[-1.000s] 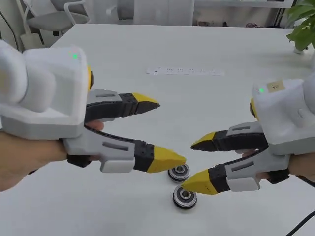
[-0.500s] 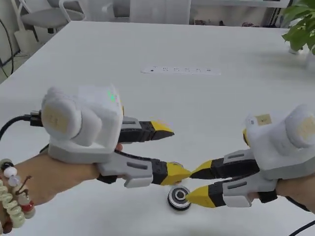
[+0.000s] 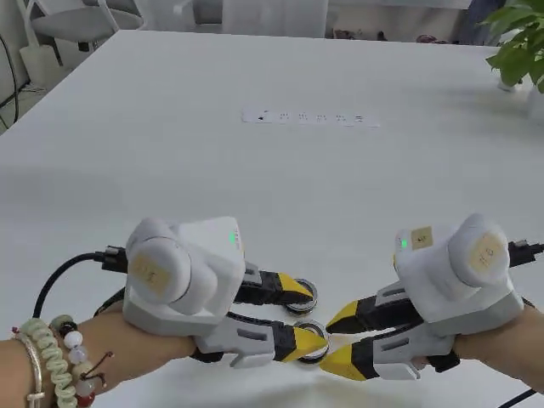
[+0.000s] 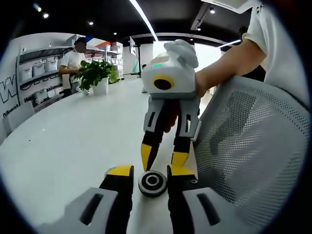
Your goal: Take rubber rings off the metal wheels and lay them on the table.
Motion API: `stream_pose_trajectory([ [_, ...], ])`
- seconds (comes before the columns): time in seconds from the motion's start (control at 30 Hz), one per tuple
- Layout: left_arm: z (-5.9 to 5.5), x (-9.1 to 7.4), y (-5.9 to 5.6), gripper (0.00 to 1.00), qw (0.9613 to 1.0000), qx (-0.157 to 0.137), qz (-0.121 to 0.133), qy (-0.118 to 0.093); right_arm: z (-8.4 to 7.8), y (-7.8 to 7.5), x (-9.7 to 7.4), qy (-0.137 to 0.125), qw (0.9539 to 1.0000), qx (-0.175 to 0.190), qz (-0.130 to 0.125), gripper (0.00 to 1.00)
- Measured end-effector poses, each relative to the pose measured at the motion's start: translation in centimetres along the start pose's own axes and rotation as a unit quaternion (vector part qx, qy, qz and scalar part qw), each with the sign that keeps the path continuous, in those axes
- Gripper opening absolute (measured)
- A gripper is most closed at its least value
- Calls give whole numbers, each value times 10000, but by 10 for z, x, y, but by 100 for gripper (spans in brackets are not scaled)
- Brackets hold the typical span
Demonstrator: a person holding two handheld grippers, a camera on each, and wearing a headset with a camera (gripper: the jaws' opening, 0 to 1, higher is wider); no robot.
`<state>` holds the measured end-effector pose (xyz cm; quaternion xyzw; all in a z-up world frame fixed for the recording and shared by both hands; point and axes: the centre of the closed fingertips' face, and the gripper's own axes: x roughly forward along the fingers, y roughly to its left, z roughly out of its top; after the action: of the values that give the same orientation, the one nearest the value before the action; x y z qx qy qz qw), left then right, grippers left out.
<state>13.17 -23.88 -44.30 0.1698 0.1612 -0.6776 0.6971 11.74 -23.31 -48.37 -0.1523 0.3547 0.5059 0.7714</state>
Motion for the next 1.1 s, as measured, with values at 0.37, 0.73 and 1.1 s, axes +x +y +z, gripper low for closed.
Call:
stream_pose_trajectory([
  [0.37,-22,7,-6,11,9994,131,-89,296,0,-2,1,-44,10000,58,-60,21],
  [0.73,-22,8,-4,8,9997,64,-42,239,2,-2,1,-83,9999,76,-67,21],
  [1.1,-20,7,-4,8,9999,30,-14,166,-1,-2,-1,23,10000,-25,-42,15],
])
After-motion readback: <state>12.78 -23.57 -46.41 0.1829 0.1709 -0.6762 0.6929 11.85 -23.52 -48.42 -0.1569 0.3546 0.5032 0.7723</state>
